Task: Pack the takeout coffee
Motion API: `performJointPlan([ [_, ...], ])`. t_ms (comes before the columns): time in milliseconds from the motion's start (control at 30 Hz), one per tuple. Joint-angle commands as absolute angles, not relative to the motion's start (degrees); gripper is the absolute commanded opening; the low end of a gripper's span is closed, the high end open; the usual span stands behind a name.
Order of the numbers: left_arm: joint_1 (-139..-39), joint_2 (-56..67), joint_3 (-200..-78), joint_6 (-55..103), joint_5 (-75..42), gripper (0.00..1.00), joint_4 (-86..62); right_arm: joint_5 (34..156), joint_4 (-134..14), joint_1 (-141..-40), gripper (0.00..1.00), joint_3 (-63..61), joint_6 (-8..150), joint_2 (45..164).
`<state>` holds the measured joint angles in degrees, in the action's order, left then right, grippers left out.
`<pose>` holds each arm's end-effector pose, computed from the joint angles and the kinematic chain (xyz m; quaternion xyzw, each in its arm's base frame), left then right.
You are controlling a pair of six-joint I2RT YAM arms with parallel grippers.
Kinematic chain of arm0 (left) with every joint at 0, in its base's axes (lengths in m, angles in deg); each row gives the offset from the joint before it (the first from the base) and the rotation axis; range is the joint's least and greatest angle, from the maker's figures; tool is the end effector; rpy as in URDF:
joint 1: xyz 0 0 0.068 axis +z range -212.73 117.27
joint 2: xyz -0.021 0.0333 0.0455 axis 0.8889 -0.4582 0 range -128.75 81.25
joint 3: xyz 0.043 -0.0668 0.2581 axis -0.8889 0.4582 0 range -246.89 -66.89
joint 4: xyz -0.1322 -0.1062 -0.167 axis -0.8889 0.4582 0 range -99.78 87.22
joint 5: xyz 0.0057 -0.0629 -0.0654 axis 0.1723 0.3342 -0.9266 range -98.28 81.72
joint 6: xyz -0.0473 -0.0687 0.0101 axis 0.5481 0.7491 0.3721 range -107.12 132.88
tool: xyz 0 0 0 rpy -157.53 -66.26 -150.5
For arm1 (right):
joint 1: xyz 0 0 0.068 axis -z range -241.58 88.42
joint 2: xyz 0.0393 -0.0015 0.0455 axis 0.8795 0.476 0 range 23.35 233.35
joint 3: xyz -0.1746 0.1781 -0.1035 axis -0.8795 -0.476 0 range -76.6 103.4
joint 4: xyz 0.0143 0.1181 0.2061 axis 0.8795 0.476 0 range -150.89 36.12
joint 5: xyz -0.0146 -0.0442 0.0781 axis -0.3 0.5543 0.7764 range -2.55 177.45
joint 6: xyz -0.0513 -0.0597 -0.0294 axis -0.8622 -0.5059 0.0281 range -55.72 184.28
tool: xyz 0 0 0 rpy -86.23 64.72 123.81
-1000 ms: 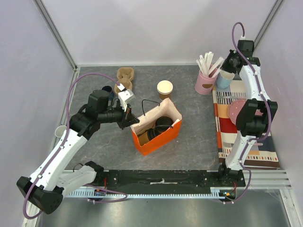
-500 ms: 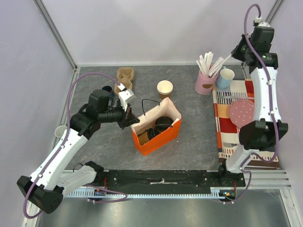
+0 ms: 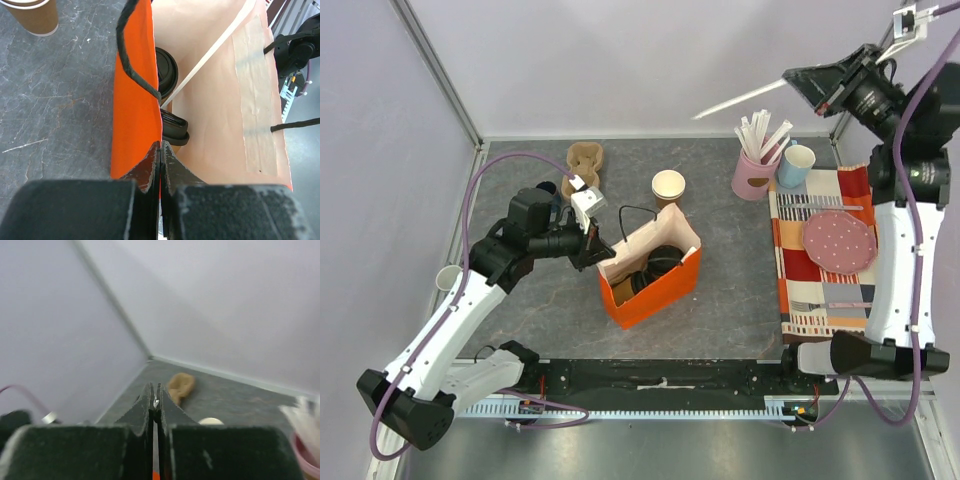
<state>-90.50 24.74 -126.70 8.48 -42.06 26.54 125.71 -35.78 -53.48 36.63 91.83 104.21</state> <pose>0.1626 -0.1318 0.3303 0.3662 0.7696 -0.3426 0.3953 0.2666 0.0081 0.5563 -0.0430 0.6697 0.3333 0.6623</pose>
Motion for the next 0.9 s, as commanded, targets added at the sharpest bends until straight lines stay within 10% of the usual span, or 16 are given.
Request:
performJointPlan([
  [0, -90.8, 23.9, -127.4, 9.6, -41.5, 0.02, 25.1, 148.9, -75.4, -53.4, 0.0, 21.3, 123.1, 98.9],
  [167, -90.8, 23.2, -127.6, 9.6, -41.6, 0.02, 24.6, 153.8, -68.8, -60.5, 0.0, 16.4, 120.7, 95.9],
  [367, -90.8, 22.7, -127.7, 9.2, -42.3, 0.02, 24.4, 147.5, -18.3, -66.6, 0.0, 18.0, 79.2, 96.3],
  [867, -90.8, 22.5, -127.9, 8.2, -43.4, 0.02, 24.0, 126.3, -29.2, -85.9, 0.0, 10.0, 83.6, 98.6],
])
